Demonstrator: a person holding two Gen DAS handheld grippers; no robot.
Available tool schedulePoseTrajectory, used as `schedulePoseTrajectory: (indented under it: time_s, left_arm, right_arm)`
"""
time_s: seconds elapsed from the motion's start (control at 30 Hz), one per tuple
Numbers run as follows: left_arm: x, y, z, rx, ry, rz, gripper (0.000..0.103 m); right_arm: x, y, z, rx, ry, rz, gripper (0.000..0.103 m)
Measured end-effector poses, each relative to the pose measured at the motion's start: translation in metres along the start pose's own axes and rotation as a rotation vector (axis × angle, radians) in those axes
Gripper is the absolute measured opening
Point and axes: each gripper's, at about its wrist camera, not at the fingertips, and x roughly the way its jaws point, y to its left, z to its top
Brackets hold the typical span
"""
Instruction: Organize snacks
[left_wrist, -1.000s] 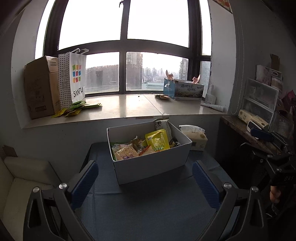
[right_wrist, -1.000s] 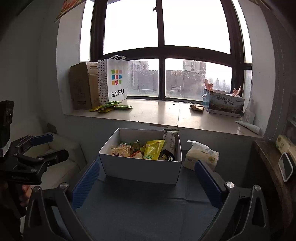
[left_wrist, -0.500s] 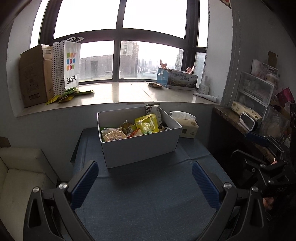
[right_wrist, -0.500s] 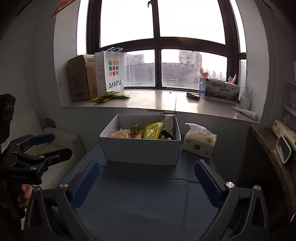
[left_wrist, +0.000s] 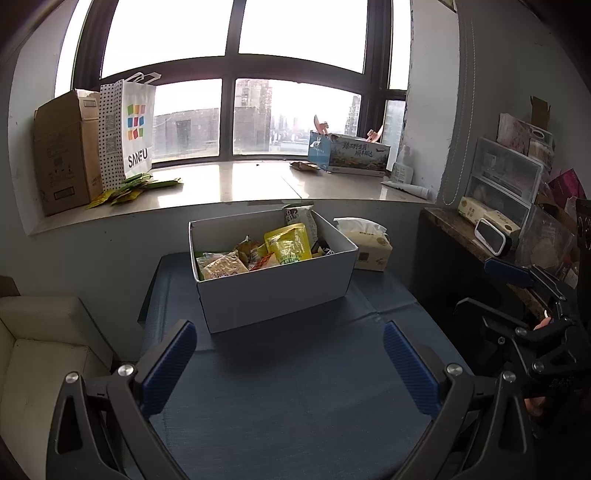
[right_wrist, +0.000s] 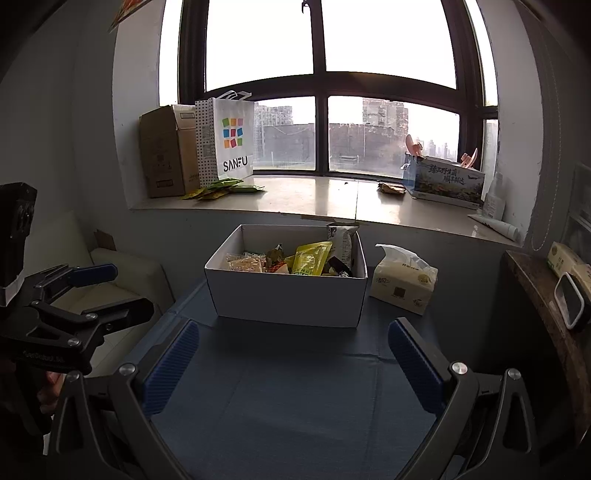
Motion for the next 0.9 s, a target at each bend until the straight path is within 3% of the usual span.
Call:
schedulePoseTrajectory:
  time_s: [0.9]
  left_arm:
    - [-0.0007,-0.0007,0.0007,-0.003,0.004,-0.021,0.103]
  right_arm:
    - [-0.0023,-0.0001,0.0017,0.001,-0.009,0.004,0.103]
